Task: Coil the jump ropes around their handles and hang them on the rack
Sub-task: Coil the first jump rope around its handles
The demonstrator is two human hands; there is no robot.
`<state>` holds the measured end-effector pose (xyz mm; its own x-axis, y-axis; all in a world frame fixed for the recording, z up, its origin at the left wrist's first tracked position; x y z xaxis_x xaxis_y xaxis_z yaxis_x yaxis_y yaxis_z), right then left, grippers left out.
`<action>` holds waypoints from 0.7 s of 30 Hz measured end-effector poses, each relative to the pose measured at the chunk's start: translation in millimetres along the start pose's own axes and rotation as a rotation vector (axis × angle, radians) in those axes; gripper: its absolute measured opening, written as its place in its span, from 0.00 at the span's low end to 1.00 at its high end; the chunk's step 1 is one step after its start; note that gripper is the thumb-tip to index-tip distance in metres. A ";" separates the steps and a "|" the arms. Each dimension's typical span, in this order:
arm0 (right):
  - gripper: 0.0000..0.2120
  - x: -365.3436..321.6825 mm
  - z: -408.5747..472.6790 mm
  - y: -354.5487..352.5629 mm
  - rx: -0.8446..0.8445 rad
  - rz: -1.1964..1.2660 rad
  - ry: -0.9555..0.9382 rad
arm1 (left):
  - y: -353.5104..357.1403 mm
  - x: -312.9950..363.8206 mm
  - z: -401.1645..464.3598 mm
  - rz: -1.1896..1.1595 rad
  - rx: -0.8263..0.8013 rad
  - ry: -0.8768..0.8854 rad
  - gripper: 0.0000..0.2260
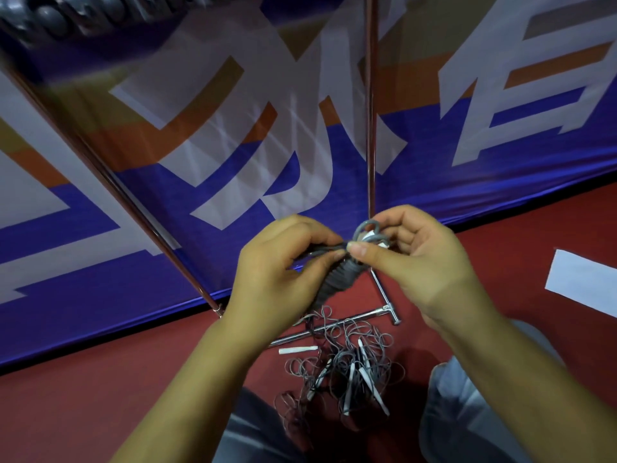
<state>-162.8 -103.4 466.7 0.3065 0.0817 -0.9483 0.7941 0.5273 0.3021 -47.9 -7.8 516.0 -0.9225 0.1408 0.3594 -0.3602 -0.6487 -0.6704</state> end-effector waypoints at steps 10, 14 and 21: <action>0.12 -14.3 -0.9 -4.0 0.077 -0.135 -0.187 | -4.1 8.9 -6.6 -0.106 0.050 -0.206 0.06; 0.14 -12.1 -4.7 -7.5 0.145 -0.124 -0.240 | 5.1 5.3 -13.1 -0.361 -0.053 -0.489 0.05; 0.18 -15.5 -9.7 -2.0 0.176 -0.027 -0.361 | 43.7 3.1 -27.0 -1.253 -0.122 -1.043 0.12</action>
<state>-174.3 -97.5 479.9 0.4238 -0.2490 -0.8708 0.8728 0.3694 0.3191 -70.3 -15.5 470.4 0.4080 -0.0670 0.9105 -0.8234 -0.4579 0.3352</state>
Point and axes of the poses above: each hand's wrist, its own z-axis towards the middle knuckle, its own y-axis out of the palm, x = y × z, the point moved 6 cm from there along z, towards the middle knuckle, and after that the axes turned 8 degrees about z, right-handed, at the moved point
